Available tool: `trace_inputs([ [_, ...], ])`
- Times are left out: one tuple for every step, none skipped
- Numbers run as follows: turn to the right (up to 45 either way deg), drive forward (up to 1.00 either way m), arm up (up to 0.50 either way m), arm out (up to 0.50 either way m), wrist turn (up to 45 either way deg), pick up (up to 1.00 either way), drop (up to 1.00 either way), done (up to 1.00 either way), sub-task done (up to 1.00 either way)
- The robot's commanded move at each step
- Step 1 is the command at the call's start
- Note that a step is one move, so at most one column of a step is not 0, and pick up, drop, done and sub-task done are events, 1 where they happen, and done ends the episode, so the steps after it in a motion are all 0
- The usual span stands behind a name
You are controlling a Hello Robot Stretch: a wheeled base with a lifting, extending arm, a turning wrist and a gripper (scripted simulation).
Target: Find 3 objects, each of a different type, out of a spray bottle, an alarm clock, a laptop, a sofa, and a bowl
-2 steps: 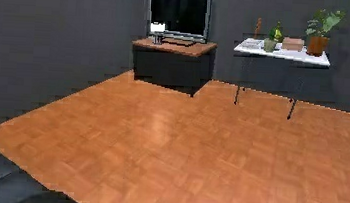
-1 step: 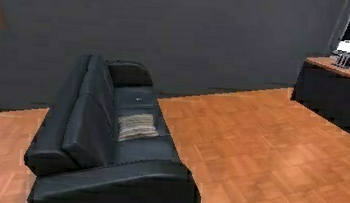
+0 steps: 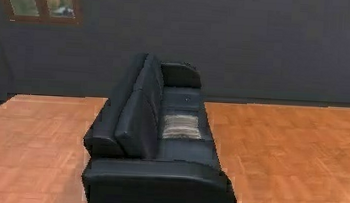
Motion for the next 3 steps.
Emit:
trace_inputs([
  [0.0,0.00,0.00,0.00,0.0,0.00,0.00,0.00,1.00],
  [-45.0,0.00,0.00,0.00,0.0,0.00,0.00,0.00,0.00],
  [-45.0,0.00,0.00,0.00,0.0,0.00,0.00,0.00,0.00],
])
